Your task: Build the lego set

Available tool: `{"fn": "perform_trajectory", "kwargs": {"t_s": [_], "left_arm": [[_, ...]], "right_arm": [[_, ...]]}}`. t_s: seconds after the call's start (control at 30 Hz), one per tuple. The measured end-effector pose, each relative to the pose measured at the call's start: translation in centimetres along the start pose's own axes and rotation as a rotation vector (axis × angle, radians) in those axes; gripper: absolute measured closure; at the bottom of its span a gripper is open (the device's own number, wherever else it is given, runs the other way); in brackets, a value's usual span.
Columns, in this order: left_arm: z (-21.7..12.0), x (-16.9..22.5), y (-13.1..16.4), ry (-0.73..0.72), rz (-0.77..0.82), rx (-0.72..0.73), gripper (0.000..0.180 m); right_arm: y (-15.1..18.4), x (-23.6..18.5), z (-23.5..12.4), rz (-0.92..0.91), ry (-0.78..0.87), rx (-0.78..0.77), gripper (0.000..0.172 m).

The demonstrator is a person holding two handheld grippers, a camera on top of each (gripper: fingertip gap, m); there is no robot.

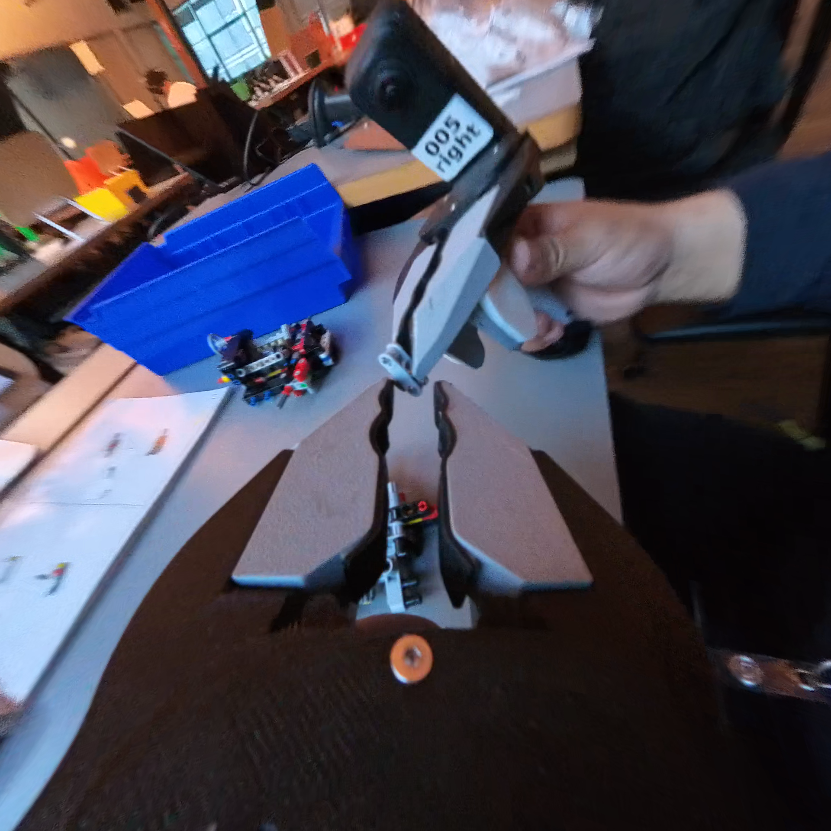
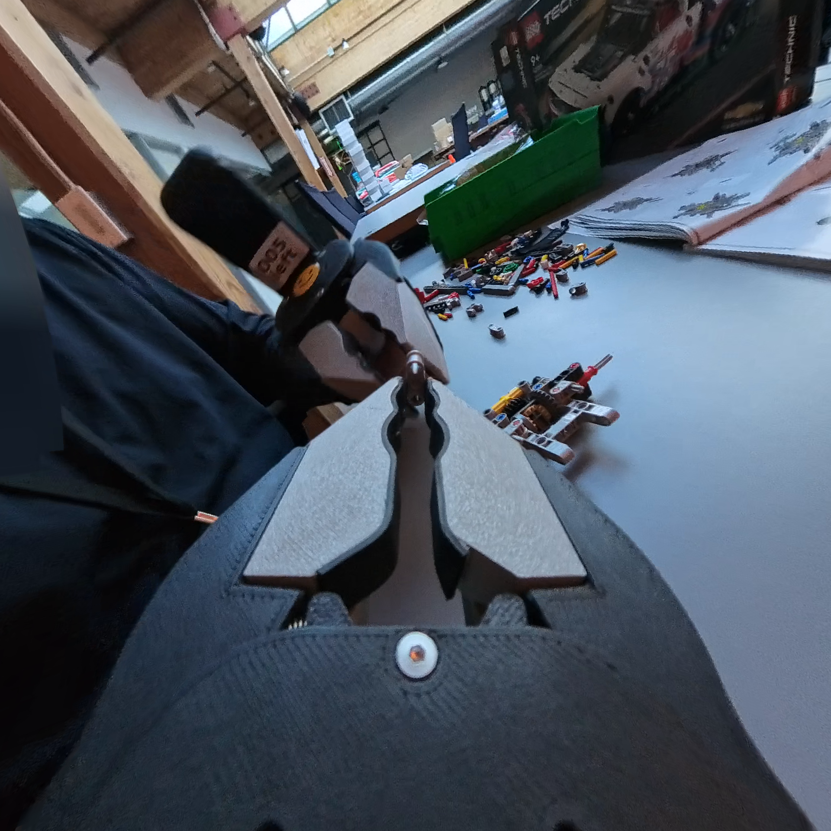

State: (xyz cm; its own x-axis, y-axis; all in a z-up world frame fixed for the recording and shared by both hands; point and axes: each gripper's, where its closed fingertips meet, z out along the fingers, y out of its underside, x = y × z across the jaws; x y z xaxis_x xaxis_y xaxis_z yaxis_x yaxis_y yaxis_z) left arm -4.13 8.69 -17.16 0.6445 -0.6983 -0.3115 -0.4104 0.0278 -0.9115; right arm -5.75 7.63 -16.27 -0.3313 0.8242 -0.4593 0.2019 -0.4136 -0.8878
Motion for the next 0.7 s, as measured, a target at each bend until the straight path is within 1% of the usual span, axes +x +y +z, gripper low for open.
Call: {"fn": "perform_trajectory", "kwargs": {"t_s": [0.07, 0.13, 0.17, 0.23, 0.3, 0.37, 0.43, 0.53, 0.6, 0.7], "left_arm": [[-0.5, 0.1, -0.4, 0.075, -0.058, 0.033, 0.168], [-0.7, 0.6, -0.2, 0.144, -0.051, 0.021, 0.168], [-0.8, 0.7, -0.1, 0.153, -0.035, 0.016, 0.167], [-0.9, 0.5, -0.2, 0.118, 0.036, 0.023, 0.161], [-0.9, 0.4, -0.3, 0.062, 0.169, 0.020, 0.150], [-0.8, 0.4, -0.1, -0.007, 0.334, -0.002, 0.149], [-0.7, 0.6, -0.1, -0.046, 0.447, -0.014, 0.152], [-0.6, 0.9, 0.0, -0.067, 0.498, -0.017, 0.157], [-0.6, 0.9, 0.1, -0.075, 0.543, -0.022, 0.157], [-0.5, 0.8, 0.7, -0.086, 0.604, -0.066, 0.157]], "right_arm": [[0.3, -0.1, 0.0, -0.008, -0.008, -0.028, 0.167], [0.6, -0.3, 0.0, -0.009, -0.026, -0.048, 0.167], [0.6, -0.4, 0.0, -0.004, -0.033, -0.045, 0.167], [0.5, -0.6, 0.0, 0.033, -0.060, -0.037, 0.167], [0.6, -0.6, 0.0, 0.086, -0.082, -0.034, 0.168], [0.7, -0.9, 0.2, 0.130, -0.114, -0.037, 0.168], [1.0, -1.0, 0.4, 0.153, -0.129, -0.051, 0.167], [1.4, -1.3, 0.7, 0.169, -0.148, -0.078, 0.167], [1.5, -1.3, 0.8, 0.176, -0.148, -0.084, 0.167], [1.8, -0.8, 0.9, 0.201, -0.123, -0.103, 0.166]]}}
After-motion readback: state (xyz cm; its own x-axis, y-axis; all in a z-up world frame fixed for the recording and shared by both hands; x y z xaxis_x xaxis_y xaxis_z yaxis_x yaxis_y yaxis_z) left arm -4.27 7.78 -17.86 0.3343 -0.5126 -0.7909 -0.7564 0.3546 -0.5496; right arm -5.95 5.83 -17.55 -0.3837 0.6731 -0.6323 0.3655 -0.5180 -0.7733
